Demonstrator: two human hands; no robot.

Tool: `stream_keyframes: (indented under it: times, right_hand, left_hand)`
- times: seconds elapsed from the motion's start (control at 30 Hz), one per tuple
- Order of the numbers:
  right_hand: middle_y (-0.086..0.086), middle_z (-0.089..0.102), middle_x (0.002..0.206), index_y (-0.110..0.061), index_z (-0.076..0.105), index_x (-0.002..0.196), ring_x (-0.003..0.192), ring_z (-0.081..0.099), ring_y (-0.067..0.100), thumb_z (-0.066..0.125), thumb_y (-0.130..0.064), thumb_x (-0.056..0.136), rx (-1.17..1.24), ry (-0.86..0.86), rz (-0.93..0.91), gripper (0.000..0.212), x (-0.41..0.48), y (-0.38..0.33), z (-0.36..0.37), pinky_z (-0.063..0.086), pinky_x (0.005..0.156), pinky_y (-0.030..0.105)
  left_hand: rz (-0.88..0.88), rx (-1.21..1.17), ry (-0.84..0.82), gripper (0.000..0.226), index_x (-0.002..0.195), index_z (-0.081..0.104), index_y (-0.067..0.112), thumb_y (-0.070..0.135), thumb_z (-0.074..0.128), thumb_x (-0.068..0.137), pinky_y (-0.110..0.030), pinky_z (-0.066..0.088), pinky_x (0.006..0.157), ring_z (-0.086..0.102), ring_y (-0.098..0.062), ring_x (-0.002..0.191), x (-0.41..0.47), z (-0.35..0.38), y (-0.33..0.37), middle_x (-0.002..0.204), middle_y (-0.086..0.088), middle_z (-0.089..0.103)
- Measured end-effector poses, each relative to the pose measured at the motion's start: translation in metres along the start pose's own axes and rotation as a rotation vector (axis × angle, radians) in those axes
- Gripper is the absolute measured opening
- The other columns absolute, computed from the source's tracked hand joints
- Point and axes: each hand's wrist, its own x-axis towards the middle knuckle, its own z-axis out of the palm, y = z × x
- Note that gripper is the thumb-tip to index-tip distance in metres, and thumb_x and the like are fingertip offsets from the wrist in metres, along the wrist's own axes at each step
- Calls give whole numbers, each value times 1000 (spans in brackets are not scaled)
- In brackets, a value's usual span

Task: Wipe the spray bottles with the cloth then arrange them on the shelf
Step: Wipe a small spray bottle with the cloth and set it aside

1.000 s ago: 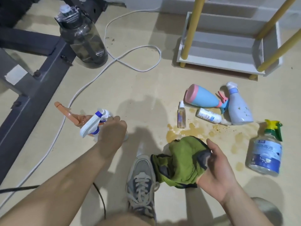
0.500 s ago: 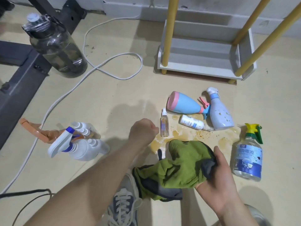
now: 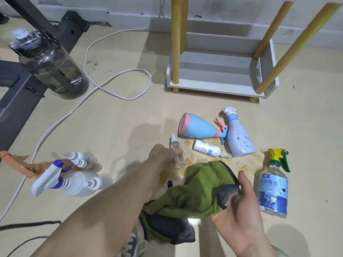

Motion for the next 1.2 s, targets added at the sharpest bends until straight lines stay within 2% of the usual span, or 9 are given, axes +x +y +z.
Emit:
stream_keyframes:
  times: [0.13, 0.3, 0.53, 0.67, 0.73, 0.8, 1.0, 1.1, 1.2]
  right_hand:
    - [13, 69, 117, -10, 76, 107, 107, 66, 28, 78, -47, 62, -58, -46, -97, 58, -20, 4, 45, 32, 114, 43]
    - [19, 63, 130, -5, 60, 130, 129, 54, 33, 48, -21, 101, -355, -187, -218, 36, -73, 21, 107, 34, 115, 48]
    - [28, 70, 107, 1, 69, 105, 103, 66, 43, 47, -30, 103, -671, -220, -493, 38, -166, 31, 151, 49, 99, 58]
    - [24, 72, 89, -1, 71, 96, 74, 67, 32, 57, -41, 96, -530, -205, -513, 42, -214, 25, 156, 52, 84, 51]
    - [23, 71, 87, 0, 71, 97, 72, 67, 33, 56, -44, 95, -513, -263, -479, 46, -233, 23, 158, 52, 80, 48]
    - [31, 69, 103, 4, 69, 107, 90, 68, 41, 61, -45, 90, -543, -308, -458, 53, -246, 22, 158, 53, 89, 57]
    - [27, 72, 96, 0, 73, 96, 97, 65, 48, 61, -47, 93, -842, -212, -821, 49, -242, 21, 133, 53, 88, 61]
    - [5, 75, 101, -21, 71, 105, 101, 69, 27, 58, -26, 98, -885, -193, -1041, 16, -232, 32, 125, 55, 91, 45]
    - [-12, 69, 119, -44, 59, 119, 115, 62, 6, 54, -19, 100, -983, -179, -1155, 32, -225, 41, 118, 49, 102, 36]
  left_hand:
    - [154, -153, -130, 26, 66, 64, 6, 20, 74, 85, -12, 27, 32, 41, -2, 30, -93, -43, 27, 43, 8, 57]
    - [431, -66, -155, 23, 76, 72, 12, 33, 80, 78, -18, 31, 44, 40, -11, 52, -209, -85, 54, 64, 2, 65]
    - [780, 291, 50, 35, 72, 66, 19, 51, 69, 85, -17, 33, 47, 41, -1, 44, -353, -132, 69, 46, 15, 48]
    - [798, 292, 26, 64, 103, 62, 24, 71, 74, 62, -31, 50, 85, 62, -5, 91, -387, -151, 63, 97, 12, 67]
    - [698, 189, -219, 66, 120, 62, 31, 73, 65, 68, -36, 43, 103, 60, -9, 115, -396, -142, 50, 120, 9, 67]
    - [677, 31, -399, 42, 102, 70, 28, 62, 63, 79, -37, 44, 93, 66, -16, 98, -398, -127, 35, 102, 2, 72]
    - [776, -699, -312, 27, 91, 68, -2, 20, 68, 76, -32, 56, 73, 66, -24, 75, -402, -89, 27, 89, -20, 69]
    - [732, -945, -467, 39, 115, 66, -8, 13, 58, 83, -42, 53, 90, 64, -33, 102, -404, -74, 18, 115, -25, 67]
    - [808, -953, -504, 38, 124, 63, -3, -1, 52, 88, -36, 57, 87, 66, -29, 108, -397, -64, 6, 122, -21, 66]
